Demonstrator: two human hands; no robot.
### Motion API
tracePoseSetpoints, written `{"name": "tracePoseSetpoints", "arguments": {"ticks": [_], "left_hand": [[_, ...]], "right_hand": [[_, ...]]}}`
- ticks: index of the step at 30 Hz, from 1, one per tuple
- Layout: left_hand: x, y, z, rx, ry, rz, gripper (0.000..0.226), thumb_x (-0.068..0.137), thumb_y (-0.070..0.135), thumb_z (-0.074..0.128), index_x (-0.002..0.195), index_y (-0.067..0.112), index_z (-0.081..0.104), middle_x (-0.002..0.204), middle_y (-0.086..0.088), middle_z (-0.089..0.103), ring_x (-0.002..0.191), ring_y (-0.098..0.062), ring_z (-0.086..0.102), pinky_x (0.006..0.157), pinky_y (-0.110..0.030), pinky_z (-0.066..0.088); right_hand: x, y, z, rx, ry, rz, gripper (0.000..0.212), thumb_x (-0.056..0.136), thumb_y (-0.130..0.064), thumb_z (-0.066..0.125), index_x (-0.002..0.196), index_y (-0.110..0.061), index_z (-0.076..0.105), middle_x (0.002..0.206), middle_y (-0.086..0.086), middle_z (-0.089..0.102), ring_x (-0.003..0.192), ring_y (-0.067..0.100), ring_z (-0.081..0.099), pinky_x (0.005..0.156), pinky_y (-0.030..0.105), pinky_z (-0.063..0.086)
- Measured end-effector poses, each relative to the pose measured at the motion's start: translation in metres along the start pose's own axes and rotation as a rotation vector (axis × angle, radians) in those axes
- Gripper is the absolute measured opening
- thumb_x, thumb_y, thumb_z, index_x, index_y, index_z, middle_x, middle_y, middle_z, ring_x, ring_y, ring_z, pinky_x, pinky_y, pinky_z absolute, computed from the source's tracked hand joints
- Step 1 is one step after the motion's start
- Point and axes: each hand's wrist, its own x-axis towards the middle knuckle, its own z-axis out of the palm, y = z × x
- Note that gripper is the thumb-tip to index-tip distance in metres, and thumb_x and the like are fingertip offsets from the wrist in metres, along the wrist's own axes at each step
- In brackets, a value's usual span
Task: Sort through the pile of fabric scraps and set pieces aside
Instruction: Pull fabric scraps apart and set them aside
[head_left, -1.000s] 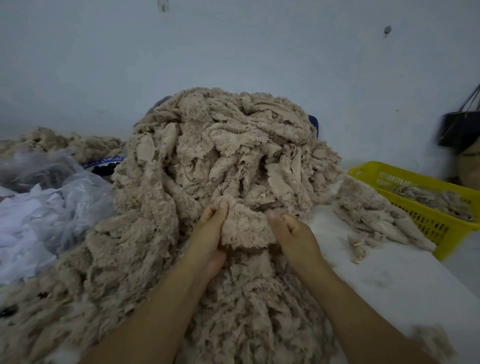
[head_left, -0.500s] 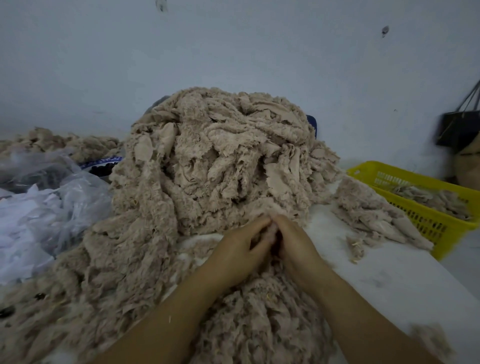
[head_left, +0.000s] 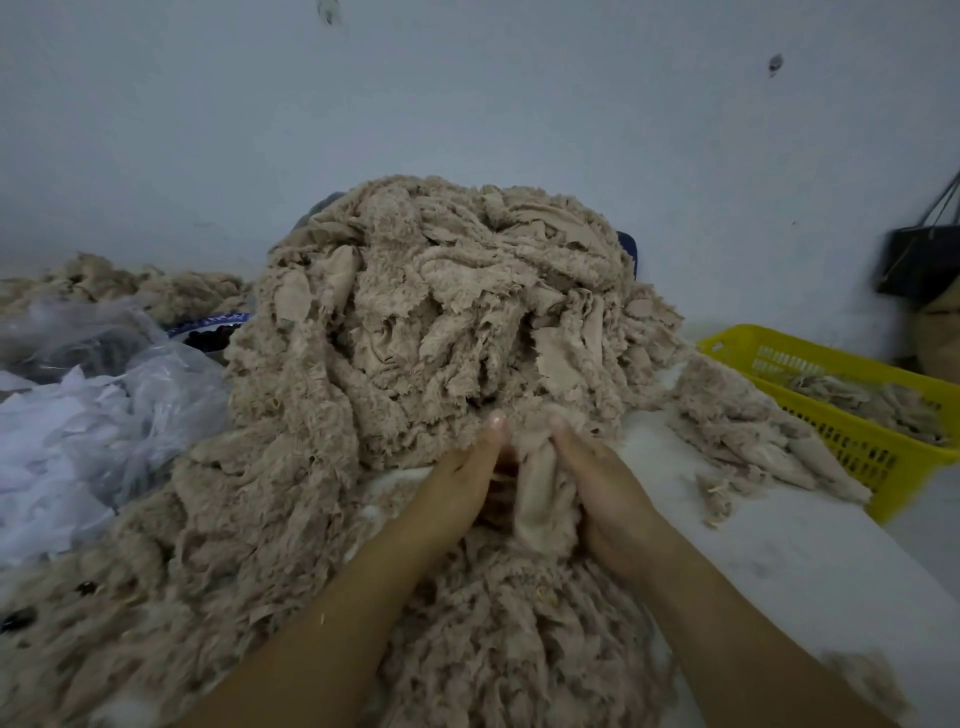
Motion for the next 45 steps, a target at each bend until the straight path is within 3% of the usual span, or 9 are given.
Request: {"name": "tracePoseSetpoints", "arguments": {"ticks": [5,9,13,19,24,28,31,38,45], "left_hand": [[0.005,0.004,-0.003,-0.528,-0.141,-0.103,0.045,0.092,0.05,0.057,0.111,0.013,0.075,0.112,-0.009,0.074,0.103,-0.019,0.07,0.088,-0.032,0.057],[0.006,0.01,-0.015,-0.93,-0.055,-0.06,0.02,0.084,0.024,0.064,0.094,0.009,0.074,0.095,-0.008,0.07,0.095,-0.022,0.065,0.095,-0.036,0.05],[0.01,0.008,-0.028,-1.218,0.013,-0.052,0.003,0.084,0.015,0.066,0.082,0.013,0.067,0.073,0.001,0.06,0.071,-0.011,0.061,0.085,-0.028,0.049],[0.015,0.005,-0.028,-0.998,0.205,-0.077,0.037,0.104,0.031,0.048,0.097,0.009,0.078,0.103,0.002,0.071,0.089,-0.009,0.069,0.062,-0.032,0.06],[0.011,0.007,-0.016,-0.633,0.296,-0.069,0.038,0.098,0.042,0.053,0.111,0.013,0.074,0.099,0.001,0.078,0.096,-0.018,0.074,0.081,-0.036,0.061],[0.004,0.011,-0.005,-0.439,0.275,0.015,0.031,0.099,0.042,0.055,0.094,0.024,0.079,0.088,0.009,0.078,0.086,-0.012,0.074,0.07,-0.029,0.061],[0.002,0.011,0.005,-0.382,0.206,0.079,0.026,0.103,0.034,0.05,0.106,0.027,0.075,0.097,-0.003,0.078,0.096,-0.02,0.073,0.081,-0.036,0.061],[-0.001,0.01,0.006,-0.493,0.016,0.068,0.042,0.089,0.054,0.052,0.11,0.025,0.076,0.111,-0.007,0.075,0.106,-0.02,0.071,0.077,-0.029,0.058],[0.013,0.004,-0.005,-0.704,0.188,-0.015,0.051,0.099,0.056,0.039,0.11,0.019,0.073,0.109,0.002,0.076,0.096,-0.009,0.073,0.084,-0.033,0.053]], "right_hand": [[-0.006,0.012,0.011,-0.588,-0.163,-0.11,0.042,0.088,-0.06,0.06,0.053,-0.039,0.052,0.05,-0.018,0.047,0.048,0.001,0.042,0.047,0.019,0.035],[-0.003,0.01,0.009,-0.569,-0.074,-0.148,0.044,0.098,-0.03,0.054,0.056,-0.042,0.06,0.057,-0.022,0.062,0.051,-0.005,0.056,0.051,0.01,0.041],[-0.001,0.004,0.002,-0.427,0.165,-0.146,0.043,0.098,-0.035,0.049,0.057,-0.038,0.061,0.055,-0.011,0.059,0.056,0.007,0.057,0.052,0.016,0.044],[0.004,-0.001,-0.016,0.008,0.315,-0.125,0.019,0.099,-0.033,0.055,0.08,-0.03,0.058,0.053,-0.013,0.058,0.043,0.001,0.055,0.044,0.019,0.045],[0.004,-0.003,-0.015,0.134,0.269,-0.113,0.013,0.102,-0.023,0.05,0.109,-0.013,0.054,0.062,-0.008,0.06,0.037,-0.001,0.049,0.036,0.017,0.039],[0.005,-0.005,-0.012,0.077,0.241,-0.135,0.018,0.101,-0.026,0.051,0.114,-0.022,0.063,0.079,-0.002,0.066,0.051,0.0,0.059,0.047,0.02,0.048],[0.001,-0.002,0.001,-0.046,0.105,-0.083,0.035,0.093,-0.045,0.057,0.117,-0.021,0.066,0.105,0.003,0.074,0.096,0.019,0.071,0.088,0.041,0.057],[-0.01,0.0,0.019,-0.234,-0.17,-0.151,0.016,0.098,-0.024,0.06,0.109,-0.031,0.068,0.104,-0.012,0.075,0.099,0.005,0.07,0.077,0.015,0.053],[-0.009,-0.004,0.012,0.063,-0.072,0.039,0.03,0.101,-0.03,0.054,0.118,-0.011,0.07,0.113,0.011,0.073,0.106,0.027,0.07,0.094,0.043,0.055]]}}
